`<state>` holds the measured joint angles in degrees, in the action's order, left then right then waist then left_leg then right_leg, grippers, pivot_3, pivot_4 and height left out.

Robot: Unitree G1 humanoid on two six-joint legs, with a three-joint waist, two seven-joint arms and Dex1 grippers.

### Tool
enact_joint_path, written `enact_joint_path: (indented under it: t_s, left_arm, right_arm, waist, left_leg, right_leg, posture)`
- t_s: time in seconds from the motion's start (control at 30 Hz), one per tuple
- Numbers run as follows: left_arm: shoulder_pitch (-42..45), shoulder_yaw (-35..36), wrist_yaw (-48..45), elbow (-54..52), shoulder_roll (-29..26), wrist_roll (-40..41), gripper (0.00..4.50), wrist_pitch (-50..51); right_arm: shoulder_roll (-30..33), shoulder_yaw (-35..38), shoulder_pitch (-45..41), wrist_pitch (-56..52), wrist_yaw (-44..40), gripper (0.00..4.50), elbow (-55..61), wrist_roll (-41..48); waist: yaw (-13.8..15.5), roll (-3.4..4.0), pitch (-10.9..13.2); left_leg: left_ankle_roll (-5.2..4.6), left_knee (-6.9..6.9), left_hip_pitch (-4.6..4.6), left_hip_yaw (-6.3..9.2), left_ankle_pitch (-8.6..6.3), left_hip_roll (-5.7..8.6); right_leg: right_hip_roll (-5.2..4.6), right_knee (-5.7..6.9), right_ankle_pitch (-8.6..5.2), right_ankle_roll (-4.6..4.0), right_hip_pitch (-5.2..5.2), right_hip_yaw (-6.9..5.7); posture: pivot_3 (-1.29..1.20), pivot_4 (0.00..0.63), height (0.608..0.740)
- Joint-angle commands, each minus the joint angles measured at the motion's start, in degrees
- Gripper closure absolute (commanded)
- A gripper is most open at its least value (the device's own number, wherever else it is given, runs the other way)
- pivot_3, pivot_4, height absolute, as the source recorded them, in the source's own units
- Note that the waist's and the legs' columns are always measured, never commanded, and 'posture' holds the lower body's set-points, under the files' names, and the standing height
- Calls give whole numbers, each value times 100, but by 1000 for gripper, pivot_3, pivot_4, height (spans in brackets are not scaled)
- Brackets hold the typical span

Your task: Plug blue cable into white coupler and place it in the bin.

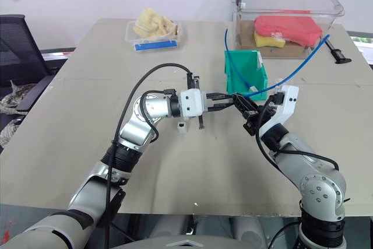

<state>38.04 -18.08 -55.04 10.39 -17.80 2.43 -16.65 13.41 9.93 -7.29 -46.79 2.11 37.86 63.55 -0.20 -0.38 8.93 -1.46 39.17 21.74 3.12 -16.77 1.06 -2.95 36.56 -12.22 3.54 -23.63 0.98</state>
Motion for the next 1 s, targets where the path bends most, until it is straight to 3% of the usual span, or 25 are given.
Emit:
enact_joint_path:
  t_s: [0.03, 0.07, 0.13, 0.23, 0.33, 0.53, 0.67, 1.0]
  left_arm:
    - [-12, 99, 1, -149, -26, 121, 4500, -8]
    - [-32, 105, -92, -169, -43, 222, 4500, 90]
    - [-74, 173, -211, -237, -64, 452, 3454, 347]
    - [-123, 322, -211, -306, -124, 670, 2250, 650]
    - [-337, 835, -327, -576, -426, 1510, 659, 2043]
    - [-1032, 1617, -1038, -902, -1615, 2532, 659, 3655]
    - [-1673, 1551, -1660, -895, -2195, 2338, 659, 3423]
    - [-1648, 1117, -1728, 65, -1985, 1330, 659, 1976]
  right_arm:
    - [64, -17, 4, 127, -10, 4423, 210, 201]
    - [64, -15, 8, 137, -6, 4423, 207, 218]
    - [63, -18, 11, 157, -2, 4500, 196, 258]
    - [65, -49, 13, 180, 16, 4500, 182, 309]
    - [105, -116, 59, 184, -27, 4500, 144, 296]
    - [199, -221, 62, 237, -259, 4500, -37, 199]
    - [154, -425, -40, 292, -437, 4500, -243, 46]
    - [191, -537, -23, 364, -569, 4500, -247, -82]
  waist:
    - [-24, 0, 0]
    - [-38, 0, 0]
    - [-54, 0, 0]
    - [-69, 0, 0]
    - [-96, 1, 0]
    - [-195, 5, 4]
    - [-192, 5, 6]
    - [-49, 5, 7]
  left_leg:
    - [0, 0, 0, 0, 0, 0]
    - [0, 0, 0, 0, 0, 0]
    - [0, 0, 0, 1, 0, 0]
    - [0, 0, -1, 2, 0, -1]
    - [0, 0, -3, 3, 0, -3]
    - [0, -5, -2, 3, 0, -24]
    - [0, -6, -2, 1, 0, -24]
    - [1, -10, -1, 0, 0, -24]
  right_leg:
    - [0, 0, 0, 0, 0, 0]
    - [0, 0, 0, 0, 0, 0]
    - [0, 1, 0, 0, 0, 0]
    - [0, 3, 0, 0, -1, 1]
    - [2, 5, 0, 0, -1, 1]
    - [10, 14, -2, -1, -12, 3]
    - [7, 12, -2, -1, -12, 4]
    - [3, 8, -2, -2, -13, 1]
  posture:
    - [0, 150, 739]
    - [0, 150, 739]
    - [0, 150, 739]
    - [0, 150, 739]
    - [0, 150, 739]
    - [0, 150, 739]
    - [0, 150, 739]
    - [0, 150, 739]
